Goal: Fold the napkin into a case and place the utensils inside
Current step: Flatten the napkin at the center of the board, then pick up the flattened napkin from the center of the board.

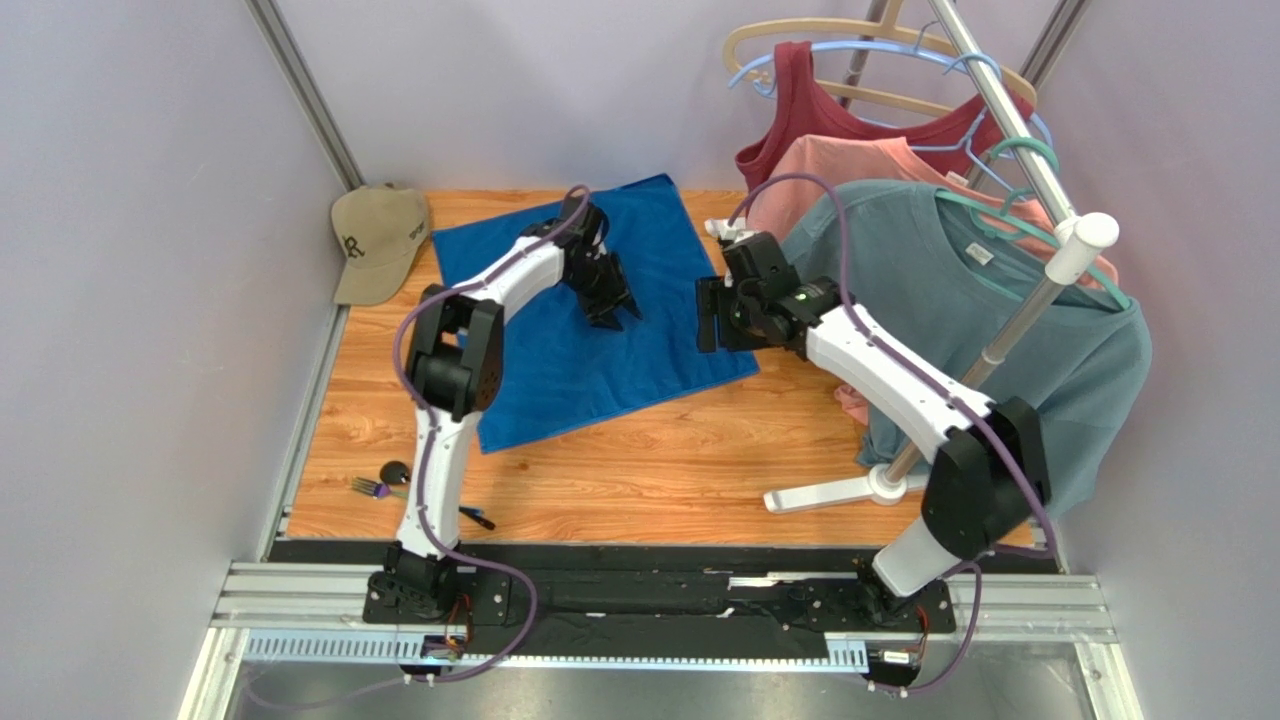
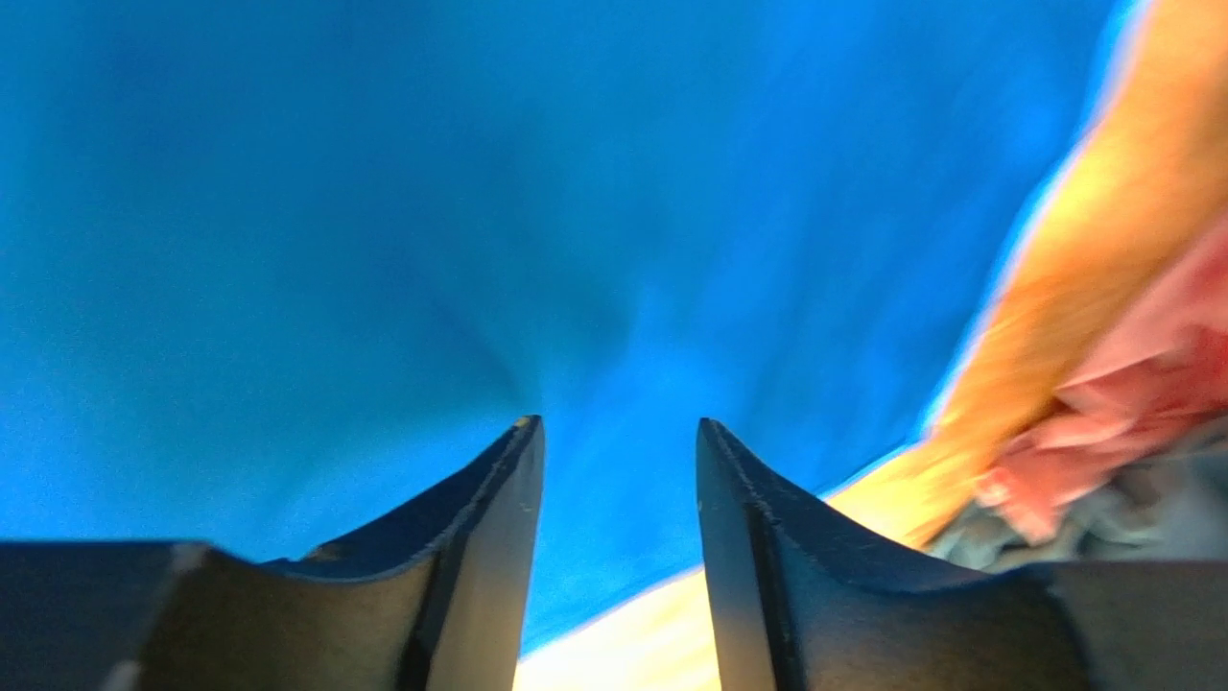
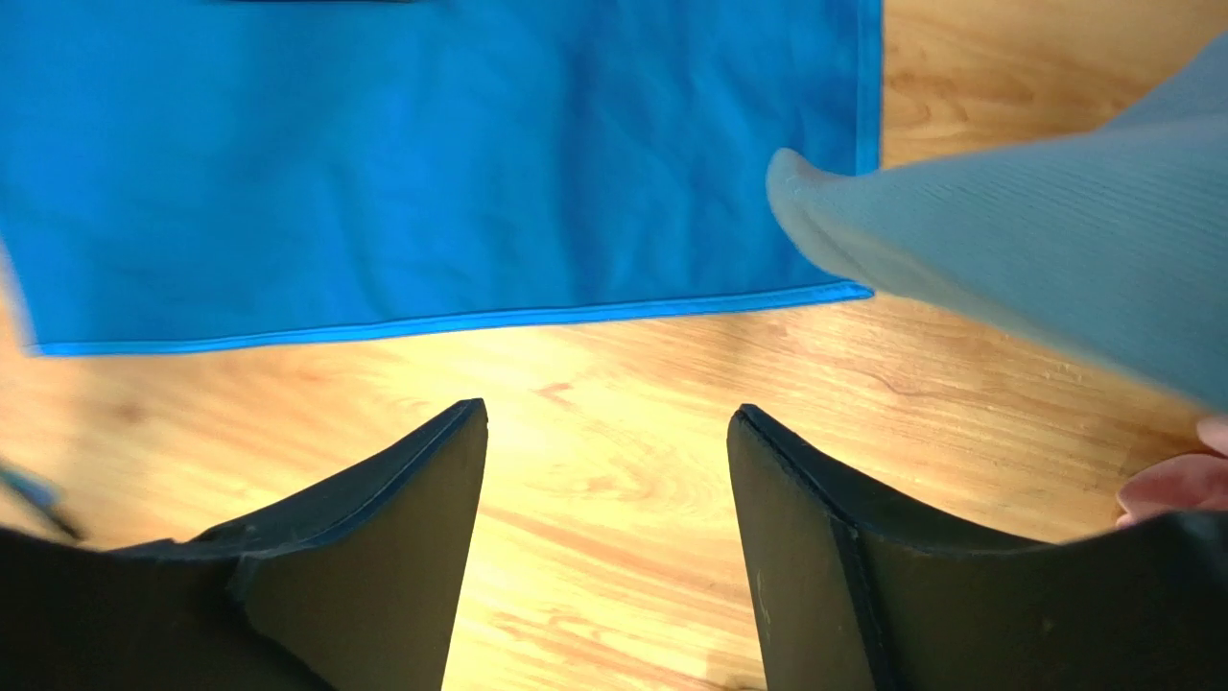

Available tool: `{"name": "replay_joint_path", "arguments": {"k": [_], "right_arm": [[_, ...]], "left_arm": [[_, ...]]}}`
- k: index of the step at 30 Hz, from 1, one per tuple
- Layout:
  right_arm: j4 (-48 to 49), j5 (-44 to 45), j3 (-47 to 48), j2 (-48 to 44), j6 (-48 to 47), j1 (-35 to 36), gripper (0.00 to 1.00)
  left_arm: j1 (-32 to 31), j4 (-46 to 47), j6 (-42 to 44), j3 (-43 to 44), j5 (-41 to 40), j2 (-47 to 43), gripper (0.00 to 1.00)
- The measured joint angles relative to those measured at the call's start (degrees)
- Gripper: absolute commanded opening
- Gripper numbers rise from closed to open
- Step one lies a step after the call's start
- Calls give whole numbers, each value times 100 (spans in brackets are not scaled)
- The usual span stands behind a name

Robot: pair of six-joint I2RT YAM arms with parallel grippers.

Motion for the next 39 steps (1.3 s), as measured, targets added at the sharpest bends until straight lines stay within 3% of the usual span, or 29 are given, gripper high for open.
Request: {"name": "replay_joint_path", "arguments": {"k": [6, 9, 16, 20, 25, 34, 39], "right_arm": [[-9, 562, 61, 1150, 52, -31, 60], [-15, 748, 98, 1652, 146, -164, 58], [192, 925, -153, 1709, 273, -645, 55], [315, 892, -282, 1718, 323, -837, 51], [564, 776, -358, 1731, 413, -890, 47], [809, 647, -376, 2074, 573, -911, 46], [835, 723, -391, 2087, 627, -911, 28]], "left_arm": [[114, -223, 260, -2302, -649, -2330, 63], [306, -153, 256, -3628, -833, -3899, 73], [918, -380, 125, -5912, -1333, -6269, 70], [1147, -501, -96, -6647, -1508, -6900, 65], [1217, -527, -326, -6826, -1740, -7401, 64], [1292, -422, -522, -6824, -1825, -7189, 61], [1305, -313, -584, -6798, -1827, -6946, 61]]}}
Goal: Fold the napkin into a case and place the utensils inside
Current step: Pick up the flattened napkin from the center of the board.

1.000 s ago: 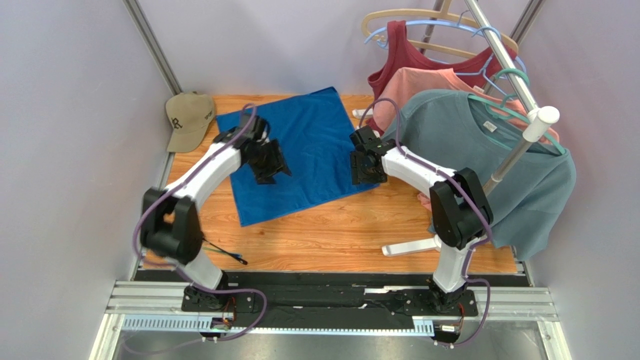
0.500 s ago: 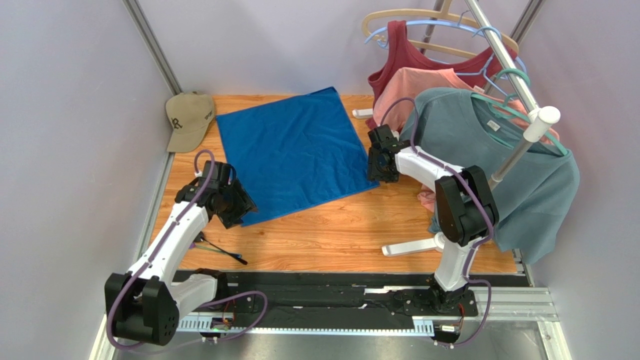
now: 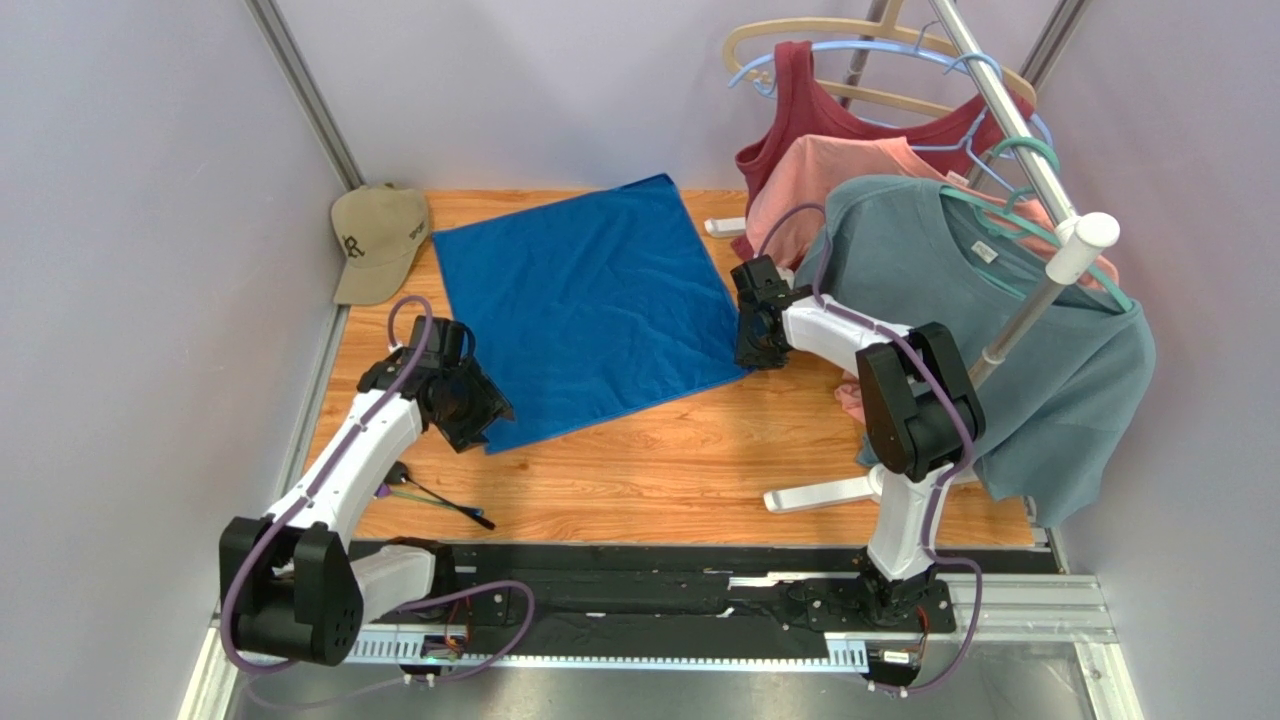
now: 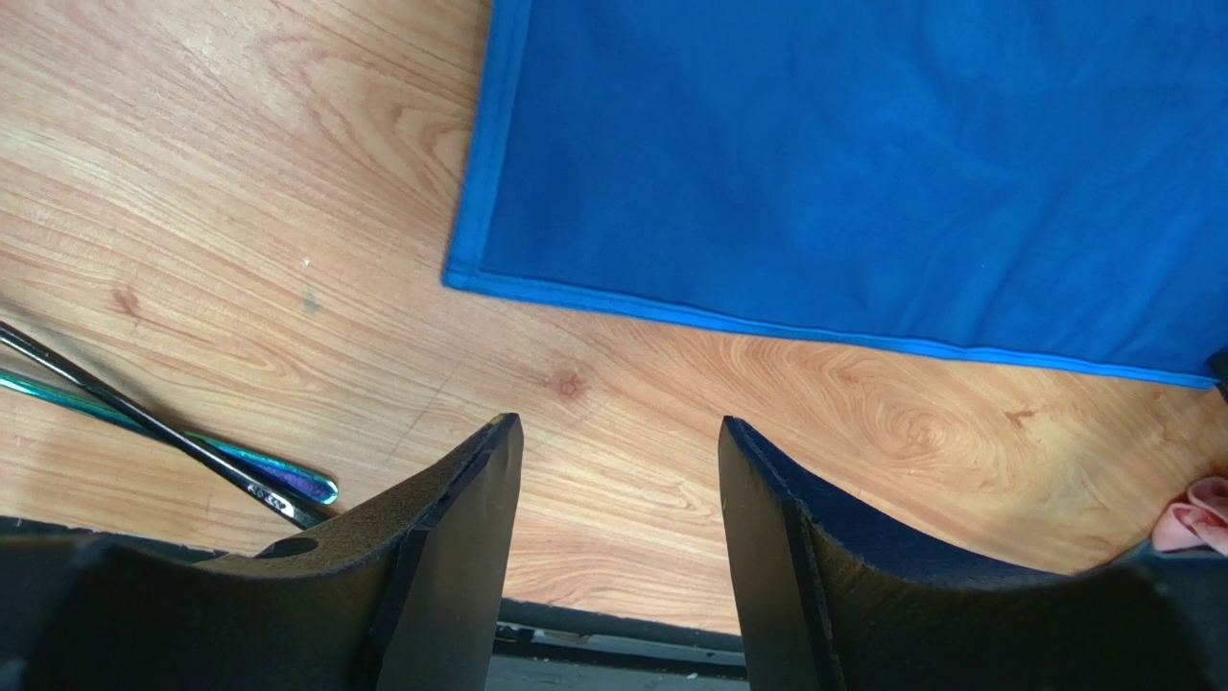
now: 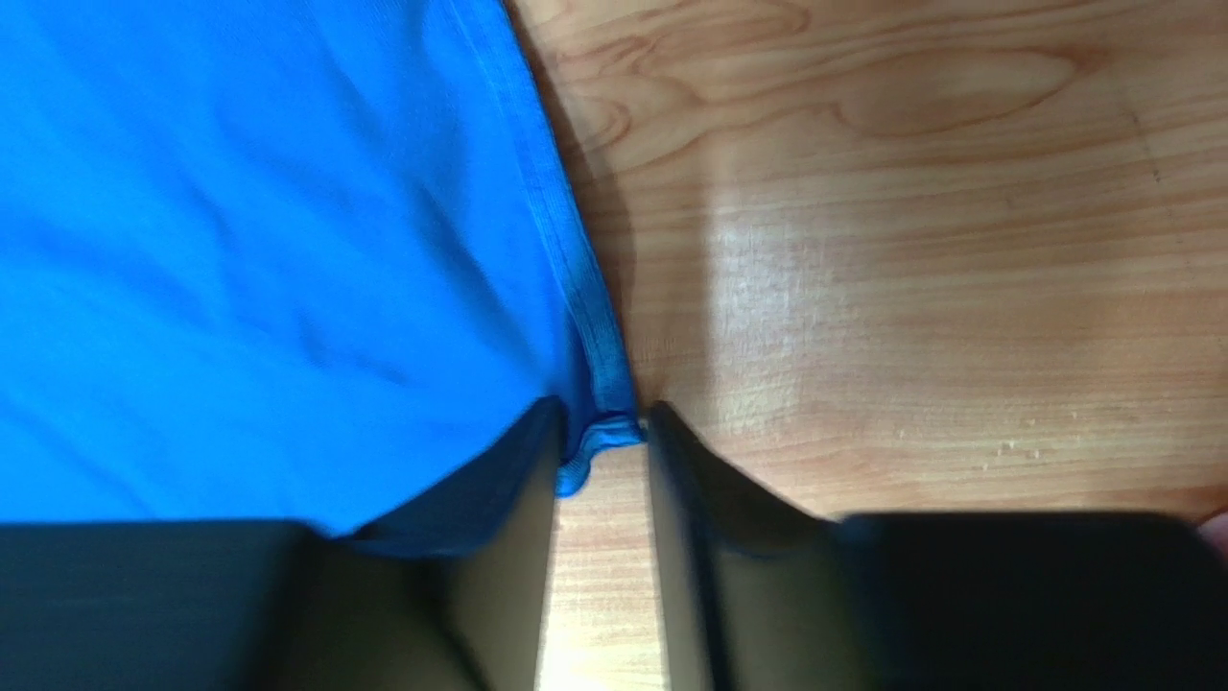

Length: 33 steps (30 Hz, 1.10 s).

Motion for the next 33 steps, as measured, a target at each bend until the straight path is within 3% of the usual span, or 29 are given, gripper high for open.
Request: {"name": "replay_joint_path", "arguments": {"k": [3, 13, 14, 17, 18, 21, 23, 27, 33], "right_arm": [[79, 4, 0, 13, 31, 0, 18], [181, -35, -2, 9, 101, 17, 0], [186, -57, -2, 4, 105, 15, 1], [199, -146, -2, -2, 103, 15, 21], [197, -173, -2, -7, 87, 15, 36], [188, -234, -33, -44, 24, 39, 45], [122, -221, -96, -142, -20, 44, 45], [31, -221, -240, -461, -63, 13, 33], [15, -208, -243, -549, -61, -85, 30]], "left_arm": [[0, -11, 2, 116, 15, 297, 61], [-55, -177, -138, 234, -236, 1040, 60], [-68, -197, -177, 234, -267, 1038, 60], [-83, -229, -240, 234, -326, 1038, 59], [-90, -236, -240, 234, -350, 1038, 59], [-107, -275, -232, 238, -435, 973, 58], [-107, -304, -216, 238, -505, 839, 56], [-107, -321, -155, 240, -605, 487, 53], [-107, -317, -76, 238, -581, 428, 51]]}}
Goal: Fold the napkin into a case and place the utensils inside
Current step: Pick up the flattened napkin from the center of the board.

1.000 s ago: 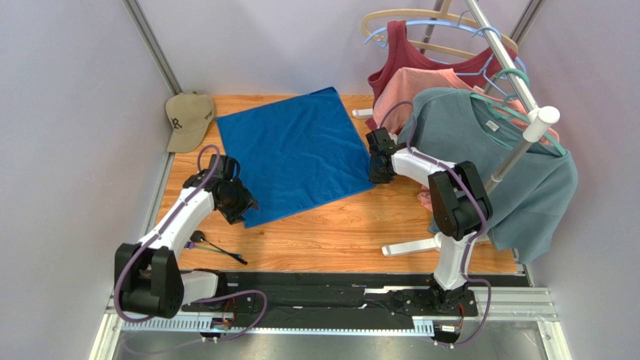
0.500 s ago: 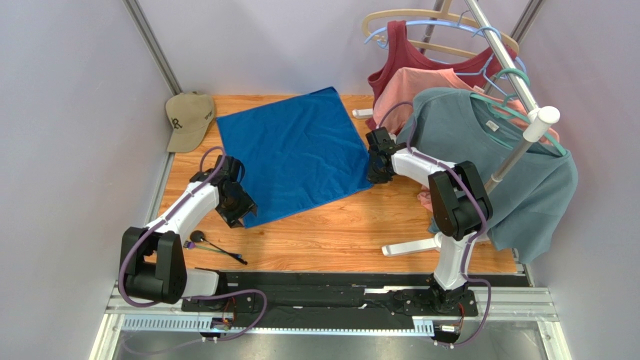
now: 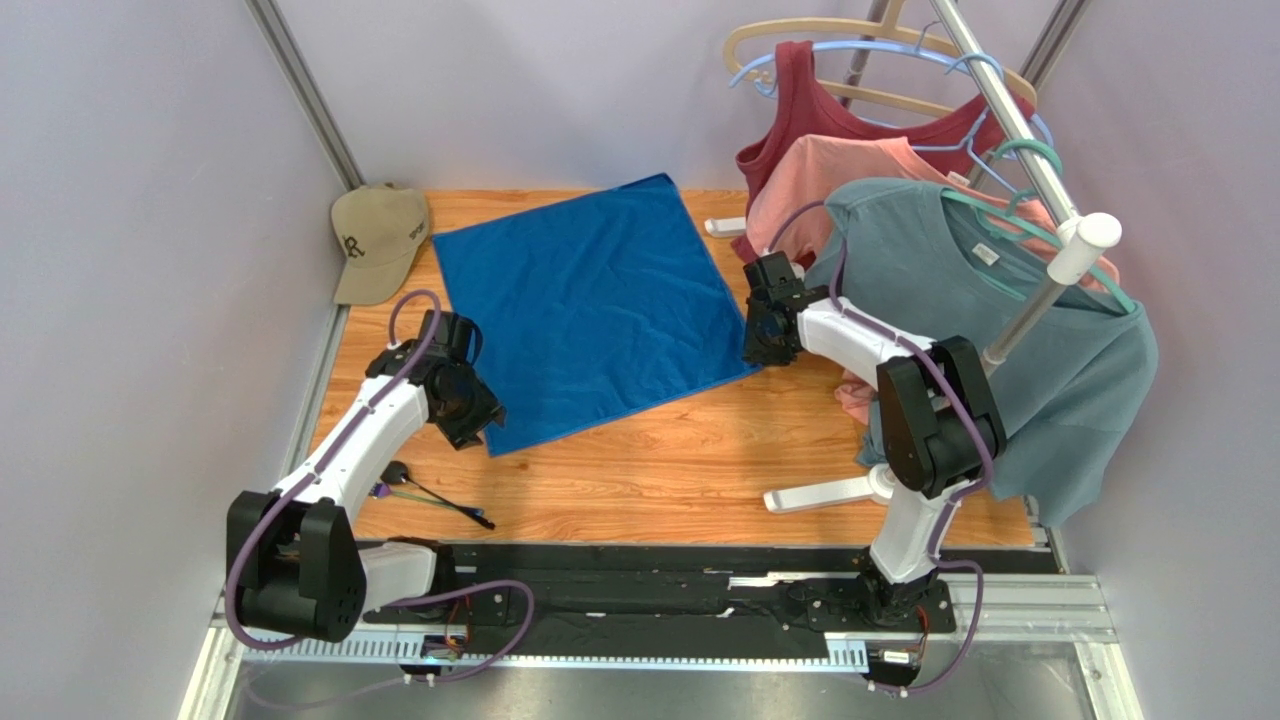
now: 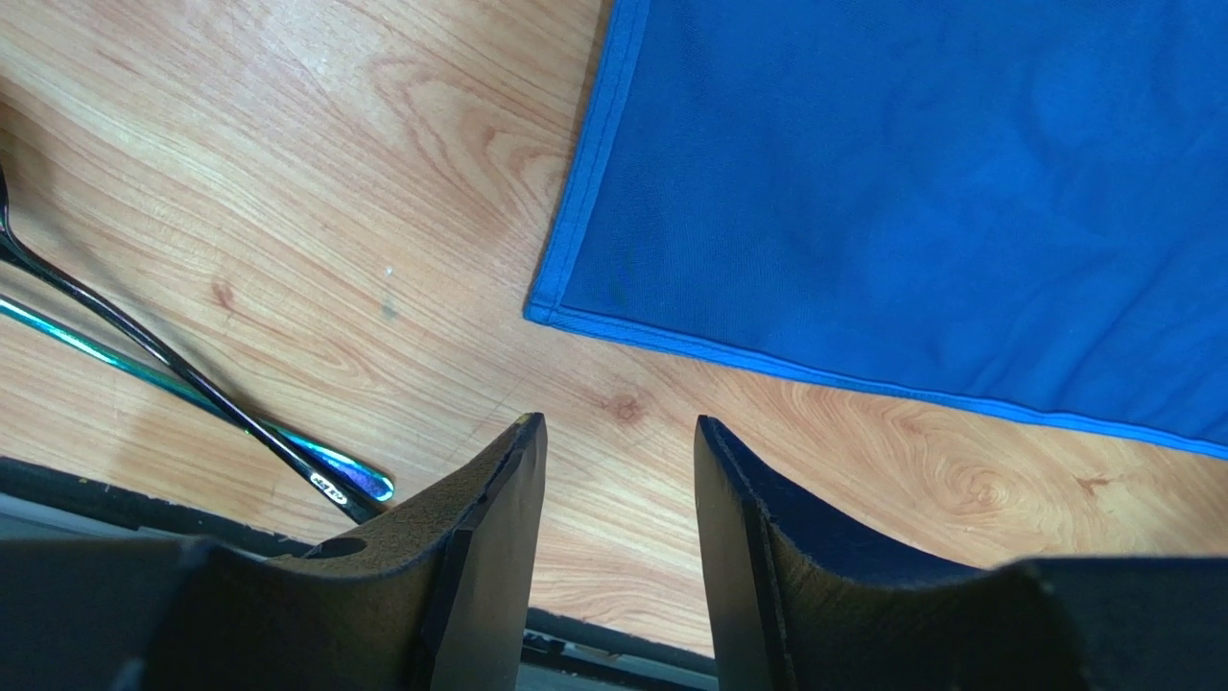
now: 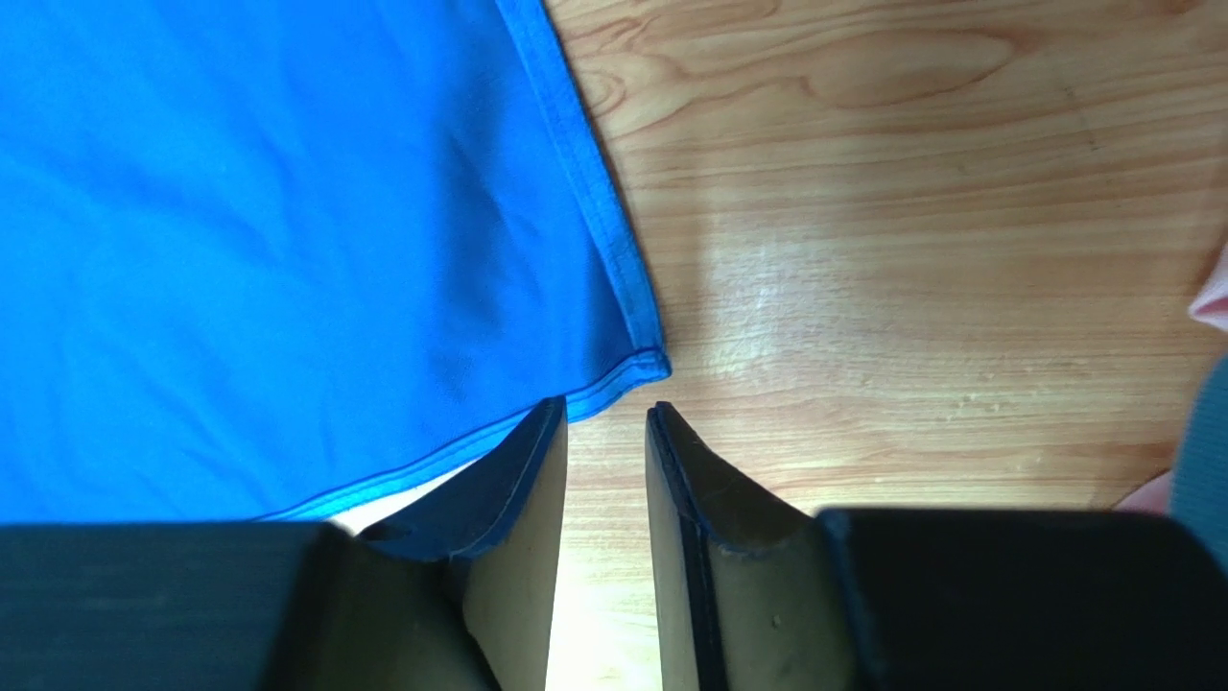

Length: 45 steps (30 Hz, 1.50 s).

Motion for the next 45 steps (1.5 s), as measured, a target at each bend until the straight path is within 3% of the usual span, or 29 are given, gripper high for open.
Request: {"name": "replay_joint_path", "arguments": {"k": [6, 11, 16, 17, 18, 23, 27, 33, 45], "right_arm": [[9, 0, 31, 105, -33, -101, 35], [13, -20, 90, 413, -52, -129, 35], [24, 42, 236, 540, -85, -127, 21], [33, 59, 249, 555, -98, -125, 15], [48, 76, 258, 568, -109, -122, 3], [122, 114, 286, 590, -142, -94, 0], [114, 116, 284, 566, -144, -76, 0], [-11, 28, 282, 415, -138, -63, 0], [26, -260, 127, 219, -136, -26, 0]], "left_arm": [[0, 2, 20, -17, 31, -4, 52], [0, 4, 24, -39, 83, -22, 64], [0, 76, -20, -214, 90, -306, 77], [0, 72, -26, -234, 90, -356, 77], [0, 68, -31, -240, 92, -380, 77], [0, 118, -31, -243, 201, -210, 69], [0, 201, -42, -243, 339, 127, 53], [-155, 219, -184, -243, 387, 518, 52], [-254, 151, -555, -223, -402, 774, 46]]}}
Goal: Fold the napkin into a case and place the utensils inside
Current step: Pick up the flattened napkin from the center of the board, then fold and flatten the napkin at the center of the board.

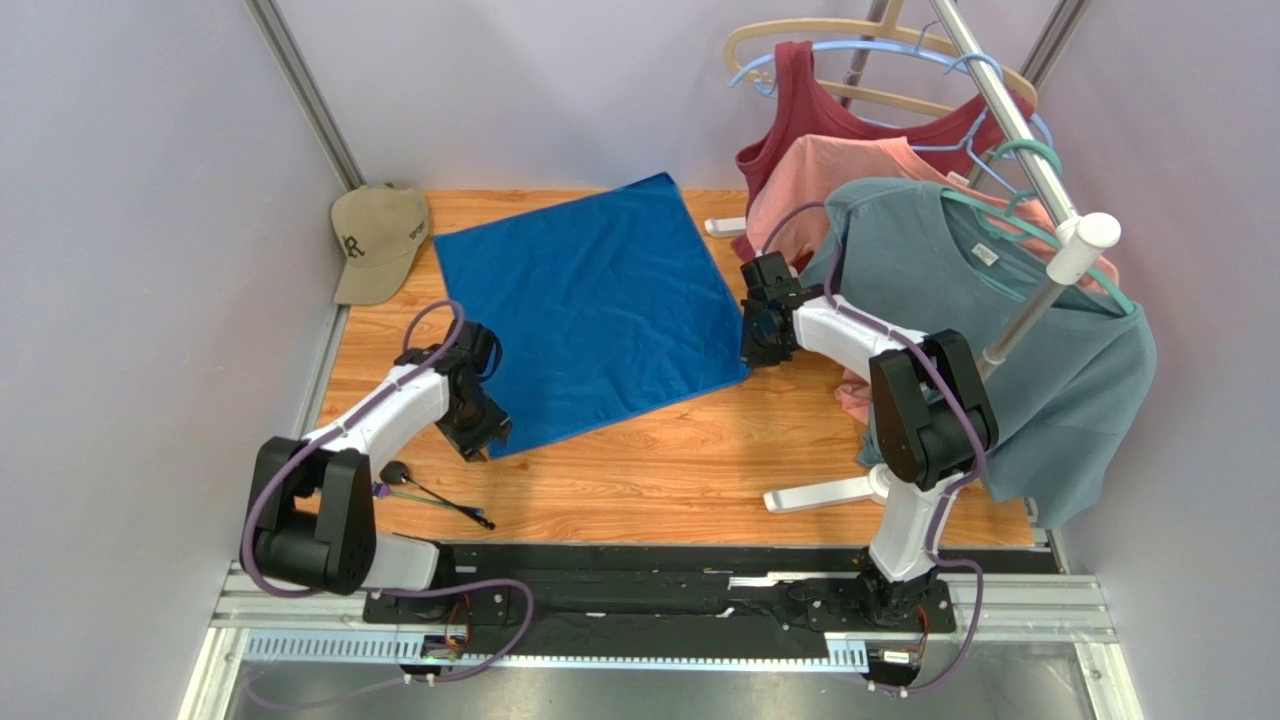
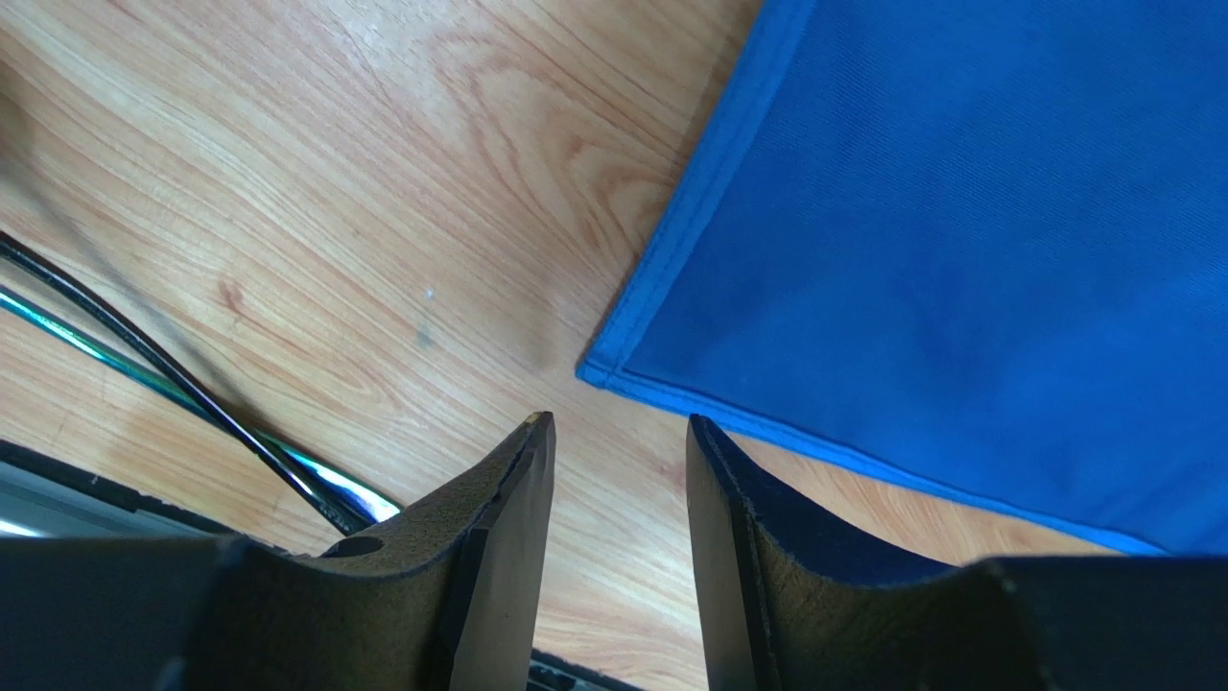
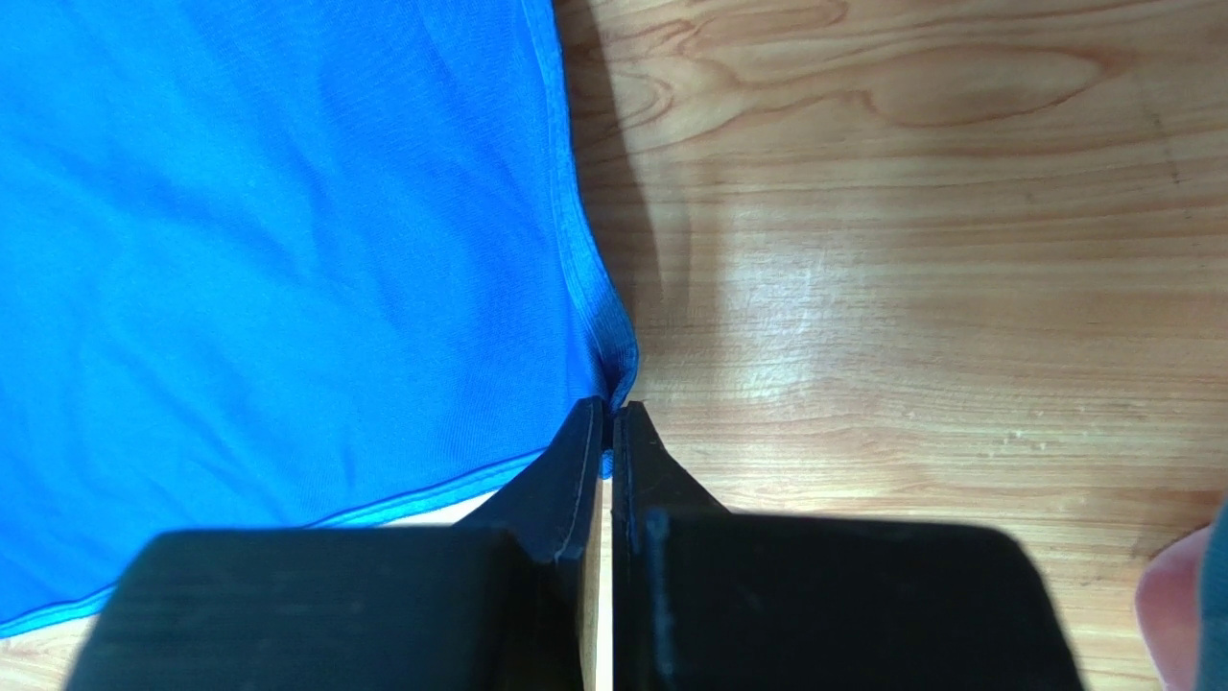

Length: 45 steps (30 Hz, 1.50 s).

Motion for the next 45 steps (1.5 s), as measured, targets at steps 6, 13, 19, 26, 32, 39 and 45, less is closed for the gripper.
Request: {"name": "replay_joint_path", "arguments": {"k": [6, 13, 19, 26, 32, 39, 45], "right_arm": [[15, -44, -17, -4, -2, 0, 0], [33, -61, -120, -70, -17, 0, 0], [39, -107, -236, -192, -39, 0, 0], [13, -149, -396, -546, -105, 7, 0], [37, -256, -946, -1270, -107, 94, 0], [-280, -404, -1657, -3003, -103, 398, 0], [-651, -610, -1869, -3832, -90, 822, 0]], "left_arm": [[0, 72, -81, 13, -118, 527, 45], [-2, 98, -151, 114, -249, 732, 37], [-7, 275, -173, 140, -393, 756, 0], [-15, 459, 74, 125, -546, 708, 0], [-55, 389, 280, -221, -424, -492, 0], [-87, -101, 223, -345, -2, -3018, 0], [-96, -994, -20, -542, 199, -4699, 0]]}}
